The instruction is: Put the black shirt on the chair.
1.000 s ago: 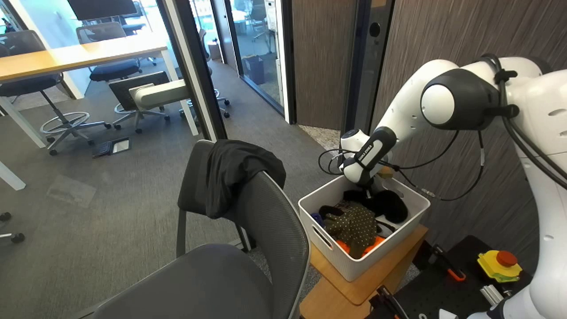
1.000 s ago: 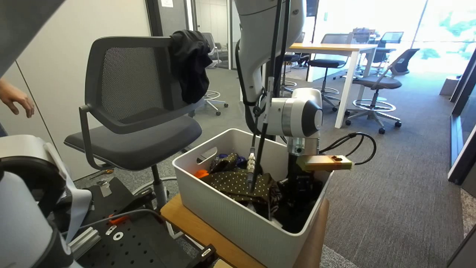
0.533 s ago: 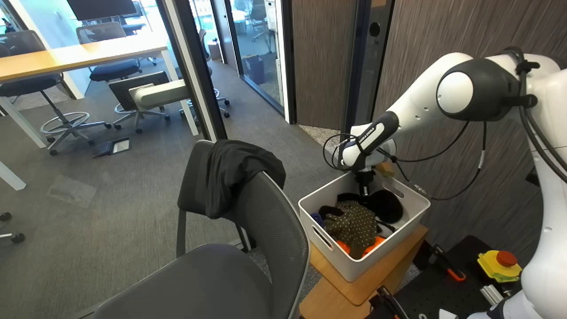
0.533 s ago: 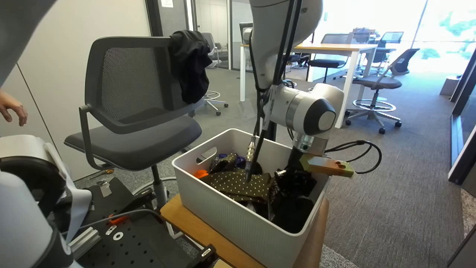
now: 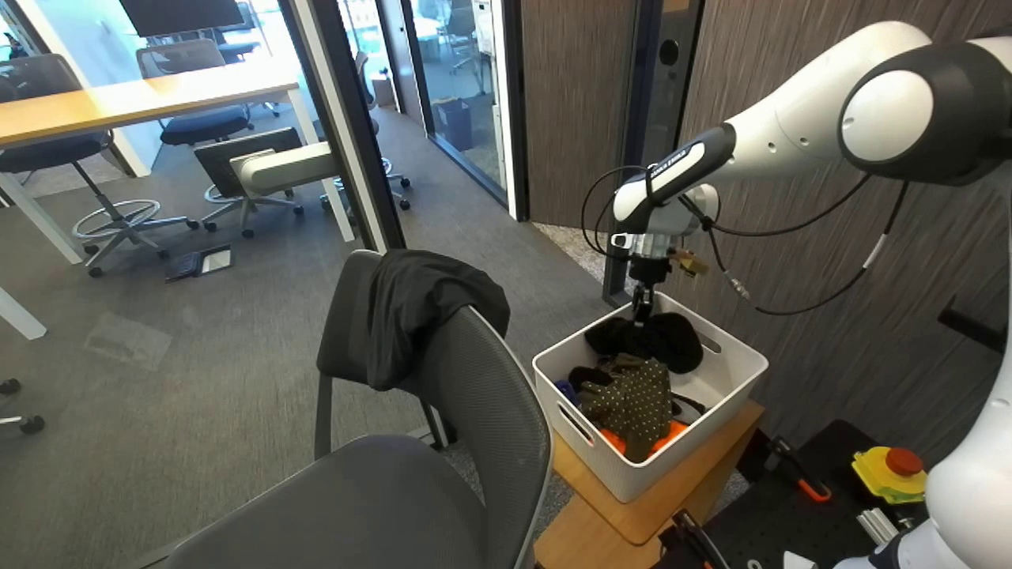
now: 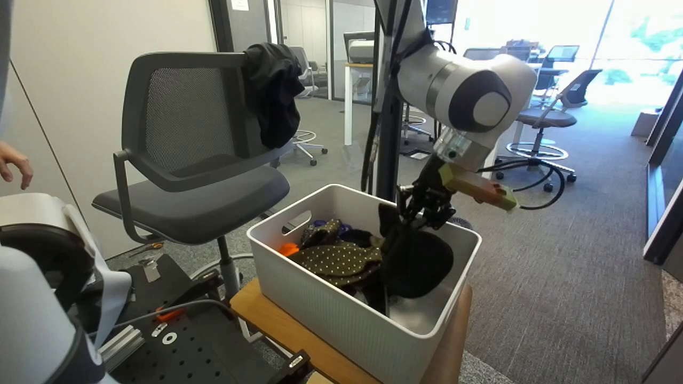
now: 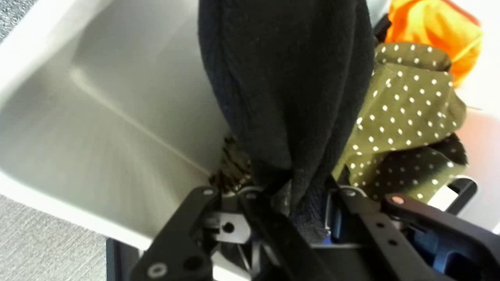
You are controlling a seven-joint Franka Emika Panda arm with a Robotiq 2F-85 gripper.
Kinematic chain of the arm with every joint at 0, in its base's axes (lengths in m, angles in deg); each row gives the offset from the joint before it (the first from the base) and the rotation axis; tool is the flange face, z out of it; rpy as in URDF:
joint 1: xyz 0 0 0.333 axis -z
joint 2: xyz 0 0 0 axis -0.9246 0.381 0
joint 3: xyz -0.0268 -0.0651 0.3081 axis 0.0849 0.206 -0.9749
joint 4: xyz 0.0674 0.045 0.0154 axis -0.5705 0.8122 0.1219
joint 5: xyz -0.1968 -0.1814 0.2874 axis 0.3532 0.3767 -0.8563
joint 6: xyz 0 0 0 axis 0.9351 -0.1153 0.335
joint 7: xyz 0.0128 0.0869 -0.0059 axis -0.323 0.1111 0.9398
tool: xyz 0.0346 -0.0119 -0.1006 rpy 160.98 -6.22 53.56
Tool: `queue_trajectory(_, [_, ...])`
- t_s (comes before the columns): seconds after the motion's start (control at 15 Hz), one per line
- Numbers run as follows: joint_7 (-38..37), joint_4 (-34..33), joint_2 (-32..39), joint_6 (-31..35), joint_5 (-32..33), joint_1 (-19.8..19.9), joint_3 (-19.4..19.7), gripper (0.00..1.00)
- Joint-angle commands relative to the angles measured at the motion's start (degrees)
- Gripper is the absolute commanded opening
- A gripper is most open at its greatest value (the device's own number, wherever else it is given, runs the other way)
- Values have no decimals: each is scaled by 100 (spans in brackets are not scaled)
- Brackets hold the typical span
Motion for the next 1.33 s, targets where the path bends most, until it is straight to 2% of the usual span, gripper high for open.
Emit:
queue_trajectory(0.0, [98,-71,-718,-756,-491,-187,121,13])
queue_trajectory(0.33, [-146,-312,-1610,-1529,-655,-604,327,13])
queue_trajectory(0.6, [-557,-665,-2259,-1965,-409,-1107,460,13])
queue_trajectory(0.93, [-1089,-1214,-2784,-2500,88,-1807,395,13])
queue_trajectory(1.27, [-1181,-1413,-3044,-2918,243,-2334,284,8])
